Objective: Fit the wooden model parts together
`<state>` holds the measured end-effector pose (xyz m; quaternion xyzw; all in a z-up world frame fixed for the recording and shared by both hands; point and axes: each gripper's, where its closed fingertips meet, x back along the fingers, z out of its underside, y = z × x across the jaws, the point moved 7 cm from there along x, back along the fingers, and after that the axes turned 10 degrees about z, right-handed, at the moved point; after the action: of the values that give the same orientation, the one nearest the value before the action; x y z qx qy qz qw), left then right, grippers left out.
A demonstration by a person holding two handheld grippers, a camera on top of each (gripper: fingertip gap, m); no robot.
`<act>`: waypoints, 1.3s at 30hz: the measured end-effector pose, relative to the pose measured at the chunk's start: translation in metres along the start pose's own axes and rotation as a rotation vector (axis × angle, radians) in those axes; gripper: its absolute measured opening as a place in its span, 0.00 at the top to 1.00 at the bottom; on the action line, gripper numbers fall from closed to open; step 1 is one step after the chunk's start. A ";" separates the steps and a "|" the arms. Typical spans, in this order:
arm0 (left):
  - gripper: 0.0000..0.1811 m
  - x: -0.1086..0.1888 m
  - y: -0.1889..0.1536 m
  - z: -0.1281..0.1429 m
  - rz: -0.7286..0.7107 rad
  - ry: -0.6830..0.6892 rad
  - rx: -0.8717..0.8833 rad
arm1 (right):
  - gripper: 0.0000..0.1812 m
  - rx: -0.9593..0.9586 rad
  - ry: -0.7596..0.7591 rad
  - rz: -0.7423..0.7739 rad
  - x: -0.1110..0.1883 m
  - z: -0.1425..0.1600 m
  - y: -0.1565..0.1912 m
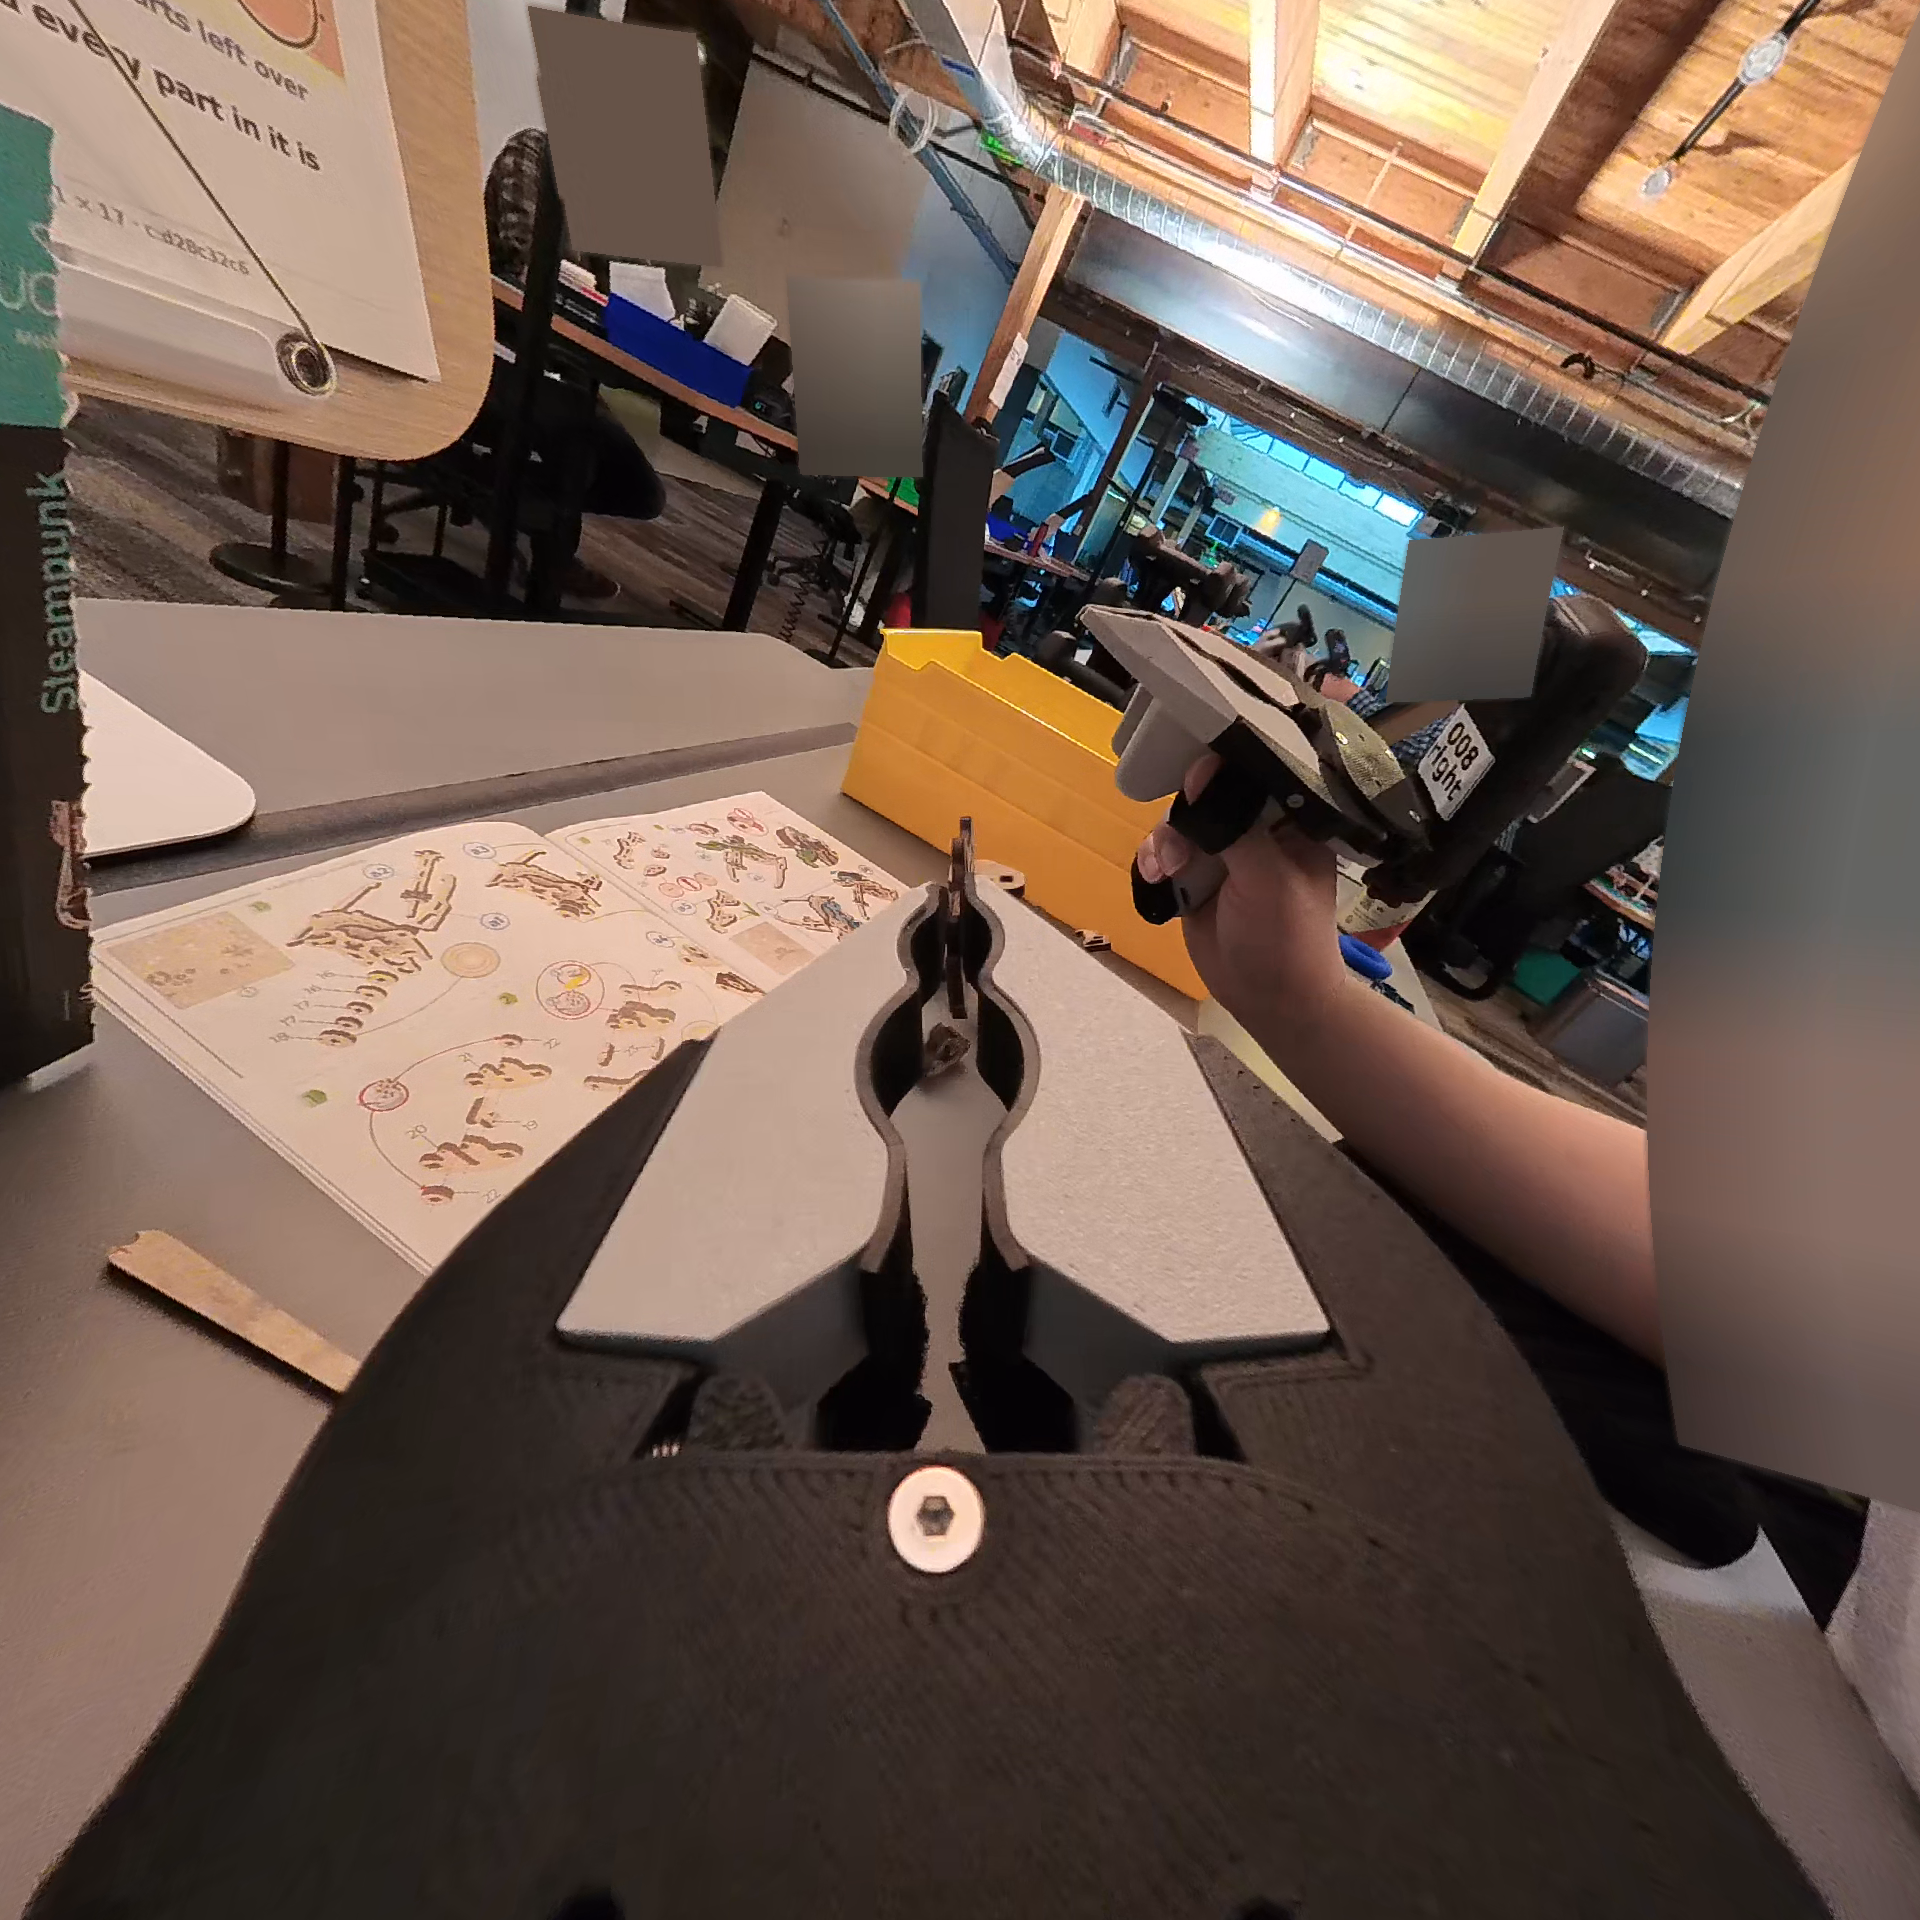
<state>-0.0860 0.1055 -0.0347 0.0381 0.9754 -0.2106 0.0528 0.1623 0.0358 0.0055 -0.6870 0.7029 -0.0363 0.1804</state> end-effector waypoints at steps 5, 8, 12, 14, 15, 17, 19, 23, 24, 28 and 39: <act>1.00 -0.001 -0.001 0.000 0.012 0.003 -0.002 | 1.00 0.000 0.003 -0.004 0.000 0.001 0.000; 1.00 -0.002 -0.002 0.001 0.010 0.015 -0.009 | 1.00 0.005 0.002 -0.006 0.000 0.000 0.001; 1.00 -0.001 -0.001 0.001 0.008 0.013 -0.008 | 1.00 0.005 0.004 -0.005 0.000 0.001 0.001; 1.00 -0.001 -0.001 0.001 0.005 0.011 -0.008 | 1.00 0.004 0.001 -0.006 0.000 0.000 0.001; 1.00 -0.001 -0.001 0.001 0.005 0.011 -0.007 | 1.00 0.004 0.002 -0.005 0.000 0.000 0.001; 1.00 -0.001 0.000 0.001 0.005 0.010 -0.004 | 1.00 0.005 0.004 -0.008 0.000 0.001 0.001; 1.00 -0.001 0.000 0.001 0.006 0.010 0.000 | 1.00 0.006 0.004 -0.008 0.000 0.001 0.001; 1.00 -0.001 0.000 0.001 0.008 0.008 0.003 | 1.00 0.007 0.005 -0.010 0.000 0.001 0.001; 1.00 -0.001 0.000 0.001 0.011 0.006 0.005 | 1.00 0.007 0.006 -0.011 0.000 0.001 0.001; 1.00 -0.001 0.001 0.002 0.003 0.012 0.013 | 1.00 0.007 0.007 -0.012 0.000 0.001 0.002; 1.00 -0.005 -0.002 0.005 0.007 0.064 -0.029 | 1.00 0.007 0.009 -0.012 0.000 0.001 0.002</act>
<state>-0.0808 0.1010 -0.0380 0.0474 0.9794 -0.1949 0.0230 0.1610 0.0362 0.0039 -0.6904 0.6995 -0.0428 0.1795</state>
